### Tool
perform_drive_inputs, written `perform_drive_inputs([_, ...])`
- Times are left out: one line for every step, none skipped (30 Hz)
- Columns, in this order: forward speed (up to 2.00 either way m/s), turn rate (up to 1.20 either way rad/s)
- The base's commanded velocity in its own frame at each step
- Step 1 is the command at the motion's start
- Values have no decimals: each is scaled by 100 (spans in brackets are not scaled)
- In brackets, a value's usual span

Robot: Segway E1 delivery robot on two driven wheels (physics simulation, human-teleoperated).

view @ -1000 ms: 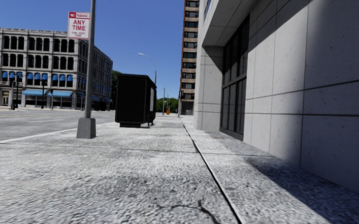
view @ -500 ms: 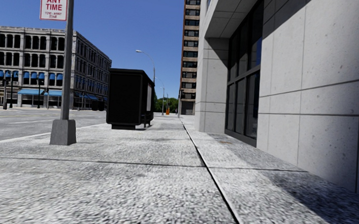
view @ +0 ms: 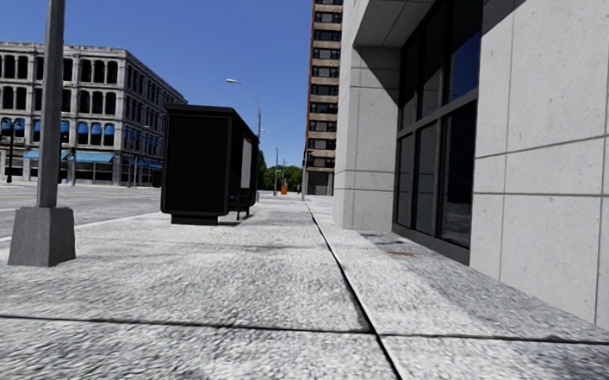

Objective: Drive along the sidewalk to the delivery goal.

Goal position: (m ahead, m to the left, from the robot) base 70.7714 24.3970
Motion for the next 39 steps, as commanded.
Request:
perform_drive_inputs([200, 0])
perform_drive_inputs([200, 0])
perform_drive_inputs([200, 0])
perform_drive_inputs([200, 0])
perform_drive_inputs([200, 0])
perform_drive_inputs([200, 0])
perform_drive_inputs([200, 0])
perform_drive_inputs([200, 0])
perform_drive_inputs([200, 0])
perform_drive_inputs([200, 0])
perform_drive_inputs([200, 0])
perform_drive_inputs([200, 0])
perform_drive_inputs([200, 0])
perform_drive_inputs([200, 0])
perform_drive_inputs([200, 0])
perform_drive_inputs([200, 0])
perform_drive_inputs([200, 0])
perform_drive_inputs([200, 0])
perform_drive_inputs([200, 0])
perform_drive_inputs([200, 0])
perform_drive_inputs([200, 0])
perform_drive_inputs([200, 0])
perform_drive_inputs([200, 0])
perform_drive_inputs([200, 0])
perform_drive_inputs([200, 0])
perform_drive_inputs([200, 0])
perform_drive_inputs([200, 0])
perform_drive_inputs([200, 0])
perform_drive_inputs([200, 0])
perform_drive_inputs([200, 0])
perform_drive_inputs([200, 0])
perform_drive_inputs([200, 0])
perform_drive_inputs([200, 0])
perform_drive_inputs([200, 0])
perform_drive_inputs([200, 0])
perform_drive_inputs([200, 0])
perform_drive_inputs([200, 0])
perform_drive_inputs([200, 0])
perform_drive_inputs([200, 0])
